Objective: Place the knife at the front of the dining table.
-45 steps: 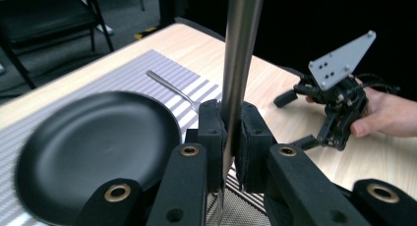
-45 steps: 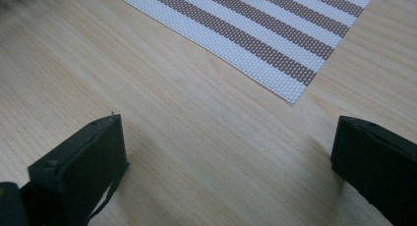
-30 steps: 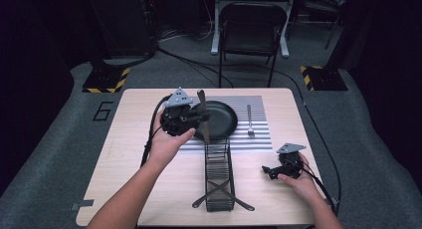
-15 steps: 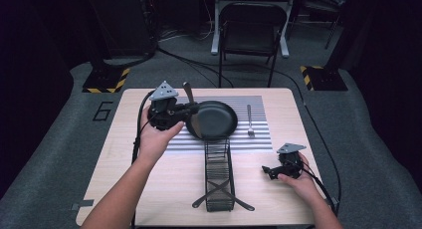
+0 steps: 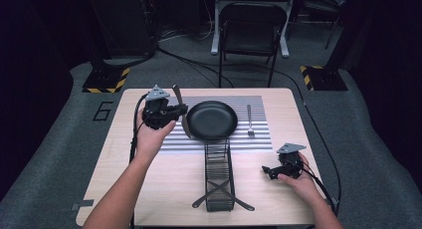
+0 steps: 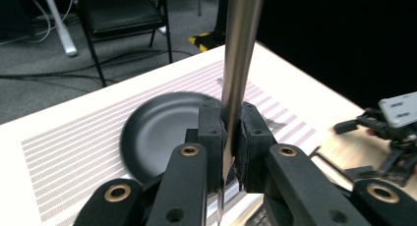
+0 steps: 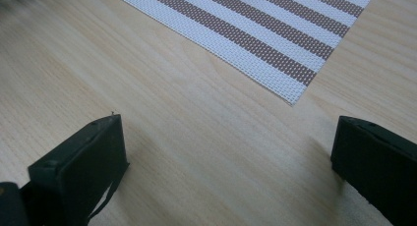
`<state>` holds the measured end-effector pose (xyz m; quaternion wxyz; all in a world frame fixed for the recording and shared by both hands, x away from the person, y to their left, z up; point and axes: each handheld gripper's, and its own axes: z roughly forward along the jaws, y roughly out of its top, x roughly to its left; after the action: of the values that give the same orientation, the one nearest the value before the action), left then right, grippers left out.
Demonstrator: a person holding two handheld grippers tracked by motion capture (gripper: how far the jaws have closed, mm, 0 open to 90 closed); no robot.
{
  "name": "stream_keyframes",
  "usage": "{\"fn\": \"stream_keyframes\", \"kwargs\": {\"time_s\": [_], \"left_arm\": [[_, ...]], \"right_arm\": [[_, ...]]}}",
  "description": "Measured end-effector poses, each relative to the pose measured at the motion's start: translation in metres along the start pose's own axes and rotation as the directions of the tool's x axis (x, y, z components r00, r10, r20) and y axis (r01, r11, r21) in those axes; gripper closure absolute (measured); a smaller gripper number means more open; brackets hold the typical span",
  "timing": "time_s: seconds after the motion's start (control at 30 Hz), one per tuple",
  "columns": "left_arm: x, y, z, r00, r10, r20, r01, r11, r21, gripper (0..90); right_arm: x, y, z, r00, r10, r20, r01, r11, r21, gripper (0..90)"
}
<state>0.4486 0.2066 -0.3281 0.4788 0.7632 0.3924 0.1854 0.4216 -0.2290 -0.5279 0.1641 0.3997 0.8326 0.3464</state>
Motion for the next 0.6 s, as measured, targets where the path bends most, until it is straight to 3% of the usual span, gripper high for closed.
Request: {"fn": "stream_keyframes", "kwargs": {"time_s": [0.4,0.6], "left_arm": [[0.028,-0.027,0.018,0.9945,-0.037,-0.098,0.043,0.9973,0.059,82.8],[0.034,-0.037,0.024,0.9911,-0.059,-0.120,0.068,0.9952,0.071,82.8]], "right_arm": [[0.000,0.000,0.000,1.0000,0.000,0.000,0.000,1.000,0.000,0.0],[0.000,0.000,0.000,1.0000,0.000,0.000,0.000,1.000,-0.001,0.0]]}}
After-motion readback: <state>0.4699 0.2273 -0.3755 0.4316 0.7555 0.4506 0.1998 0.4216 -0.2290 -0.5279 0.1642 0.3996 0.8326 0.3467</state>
